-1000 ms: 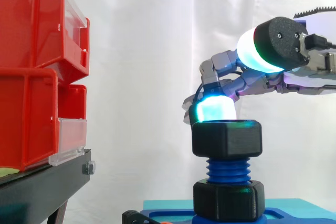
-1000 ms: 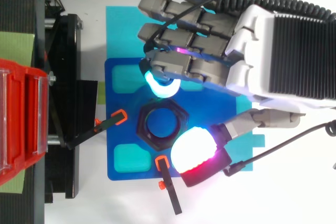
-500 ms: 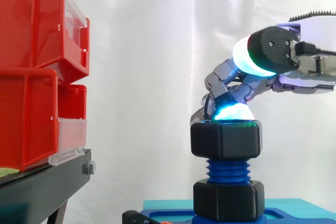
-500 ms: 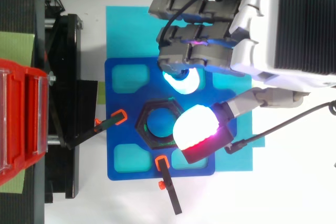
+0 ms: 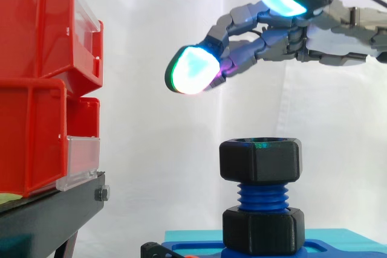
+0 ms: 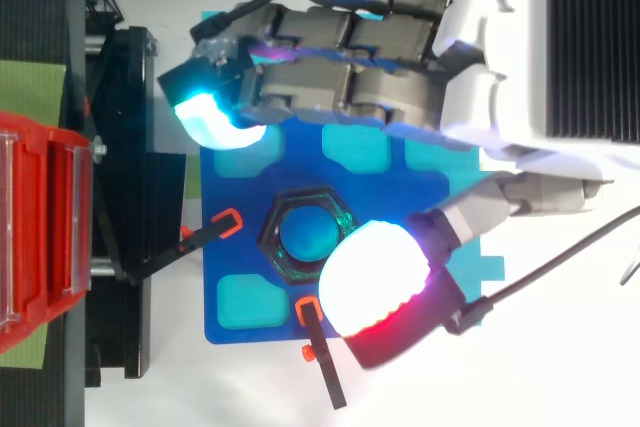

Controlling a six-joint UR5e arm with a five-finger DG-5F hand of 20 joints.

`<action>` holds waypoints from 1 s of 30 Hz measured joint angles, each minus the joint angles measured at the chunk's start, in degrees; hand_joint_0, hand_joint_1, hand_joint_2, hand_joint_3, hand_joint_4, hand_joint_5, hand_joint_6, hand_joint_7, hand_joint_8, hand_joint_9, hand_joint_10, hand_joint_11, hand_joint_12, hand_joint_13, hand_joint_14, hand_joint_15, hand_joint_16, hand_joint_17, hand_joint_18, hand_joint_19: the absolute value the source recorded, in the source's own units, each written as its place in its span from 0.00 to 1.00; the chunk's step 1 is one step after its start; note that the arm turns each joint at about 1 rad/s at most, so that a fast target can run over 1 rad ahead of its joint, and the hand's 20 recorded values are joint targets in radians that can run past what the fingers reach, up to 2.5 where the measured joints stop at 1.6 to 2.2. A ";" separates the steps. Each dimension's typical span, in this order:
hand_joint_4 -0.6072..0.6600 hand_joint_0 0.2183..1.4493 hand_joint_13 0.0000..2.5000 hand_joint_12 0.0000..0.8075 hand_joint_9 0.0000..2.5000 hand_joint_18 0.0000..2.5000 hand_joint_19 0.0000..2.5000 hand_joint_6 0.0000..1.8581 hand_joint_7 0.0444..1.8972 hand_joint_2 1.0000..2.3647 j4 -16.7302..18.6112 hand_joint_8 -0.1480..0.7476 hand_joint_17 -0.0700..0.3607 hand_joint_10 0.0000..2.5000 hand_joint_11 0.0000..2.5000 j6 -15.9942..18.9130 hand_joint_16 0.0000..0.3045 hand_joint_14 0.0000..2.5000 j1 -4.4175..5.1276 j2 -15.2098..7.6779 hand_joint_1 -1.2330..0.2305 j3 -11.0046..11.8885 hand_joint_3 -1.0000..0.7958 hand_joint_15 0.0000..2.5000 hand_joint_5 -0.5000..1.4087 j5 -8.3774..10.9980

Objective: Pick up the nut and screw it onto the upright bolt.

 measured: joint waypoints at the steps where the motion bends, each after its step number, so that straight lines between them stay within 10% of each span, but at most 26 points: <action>1: 0.62 0.21 0.04 0.44 0.13 0.00 0.00 0.27 0.30 0.00 0.16 0.40 0.40 0.00 0.00 -0.04 0.15 0.00 0.12 0.00 0.91 0.01 0.28 0.00 0.17 -0.07; 30: 0.67 0.23 0.07 0.40 0.17 0.00 0.00 0.27 0.62 0.00 -0.04 0.45 0.36 0.00 0.00 5.99 0.13 0.00 1.80 -5.03 0.89 0.04 0.28 0.00 0.24 0.40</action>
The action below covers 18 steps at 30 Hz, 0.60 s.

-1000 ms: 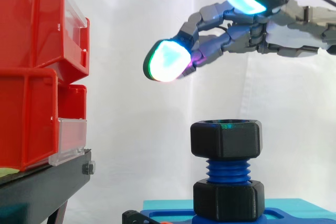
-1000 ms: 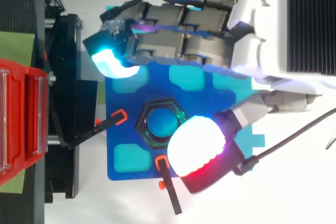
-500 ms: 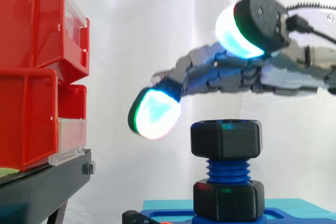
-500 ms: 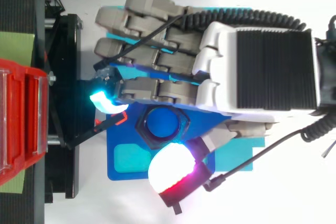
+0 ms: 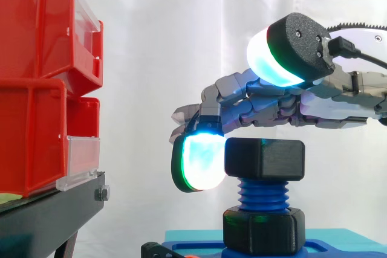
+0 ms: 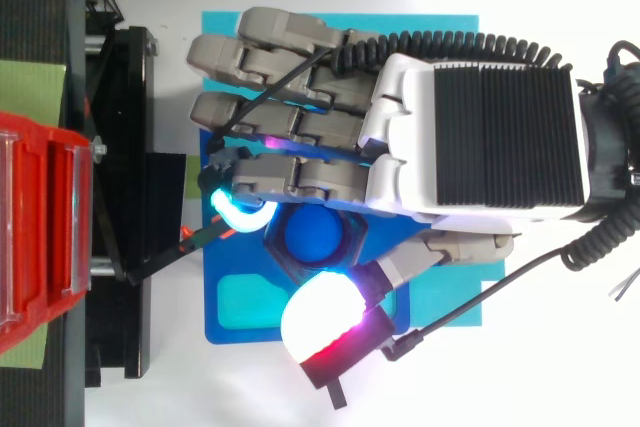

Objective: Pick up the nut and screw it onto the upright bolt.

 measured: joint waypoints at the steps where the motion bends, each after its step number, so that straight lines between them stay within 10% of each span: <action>1: 0.68 0.23 0.08 0.40 0.18 0.00 0.00 0.27 0.64 0.00 -0.01 0.45 0.36 0.00 0.00 -0.01 0.12 0.00 -0.03 0.00 0.89 0.00 0.28 0.00 0.24 0.00; 18: 0.58 0.25 0.19 0.31 0.32 0.05 0.00 0.27 0.74 0.00 0.03 0.46 0.29 0.00 0.00 -0.14 0.08 0.00 -1.99 0.04 0.82 0.00 0.28 0.00 0.29 -0.43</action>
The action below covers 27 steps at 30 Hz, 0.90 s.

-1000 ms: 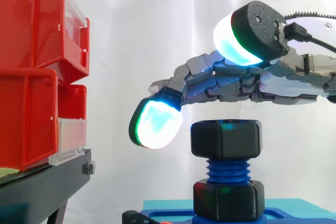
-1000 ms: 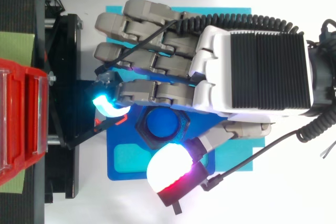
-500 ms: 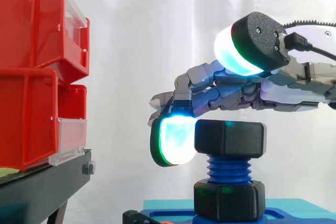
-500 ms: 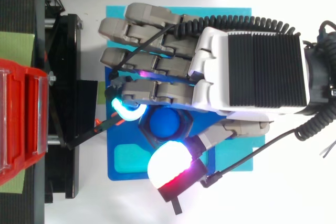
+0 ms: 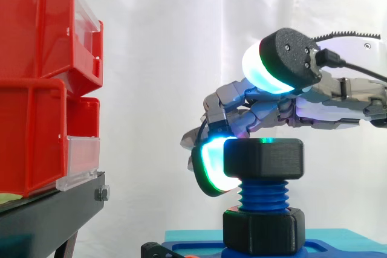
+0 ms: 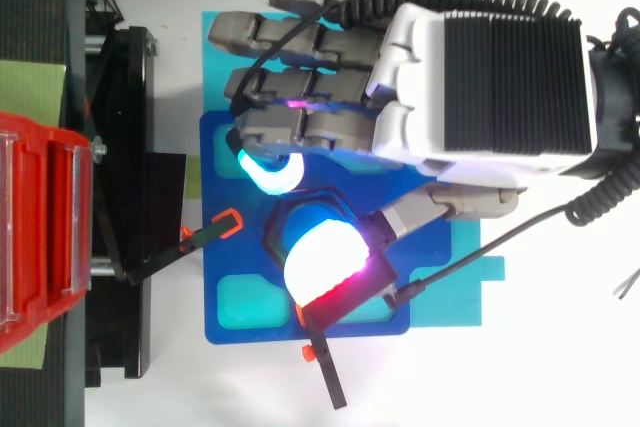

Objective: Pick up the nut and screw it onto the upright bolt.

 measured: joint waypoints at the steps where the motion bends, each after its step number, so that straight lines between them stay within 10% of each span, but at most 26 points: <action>1: 0.59 0.25 0.21 0.29 0.35 0.08 0.00 0.29 0.70 0.00 0.01 0.45 0.28 0.00 0.00 -0.03 0.07 0.00 -0.15 -0.01 0.81 0.00 0.28 0.00 0.29 -0.02; 14: 0.58 0.25 0.26 0.21 0.43 0.14 0.00 0.27 0.73 0.00 0.17 0.42 0.24 0.00 0.00 -0.64 0.05 0.00 -2.32 -0.01 0.82 0.00 0.28 0.00 0.30 -2.18; 27: 0.64 0.22 0.12 0.37 0.26 0.00 0.00 0.27 0.32 0.00 0.42 0.41 0.34 0.00 0.00 -1.97 0.11 0.00 -3.13 0.00 0.88 3.26 0.28 0.00 0.20 -4.86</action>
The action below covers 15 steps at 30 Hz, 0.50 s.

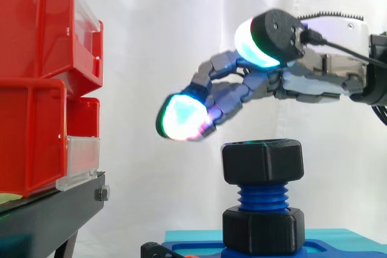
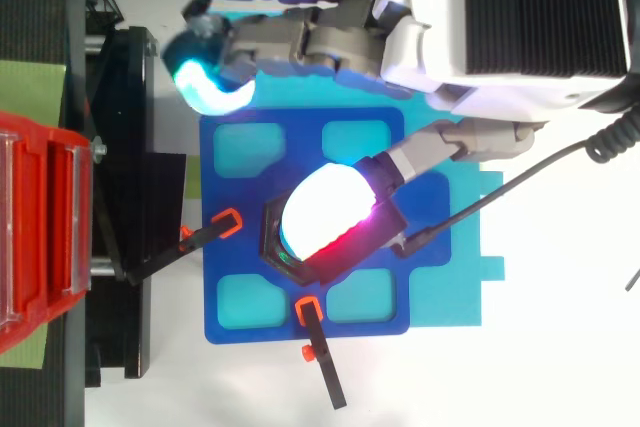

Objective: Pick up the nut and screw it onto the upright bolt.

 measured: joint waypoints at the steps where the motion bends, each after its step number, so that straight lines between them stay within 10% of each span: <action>1: 0.64 0.22 0.11 0.37 0.24 0.00 0.00 0.27 0.32 0.00 0.05 0.40 0.34 0.00 0.00 -0.23 0.11 0.00 0.00 -0.01 0.89 0.24 0.28 0.00 0.19 -0.21; 15: 0.67 0.23 0.09 0.38 0.22 0.00 0.00 0.27 0.43 0.00 -0.24 0.42 0.35 0.00 0.00 -0.93 0.12 0.00 2.42 -1.07 0.88 0.81 0.28 0.00 0.22 0.98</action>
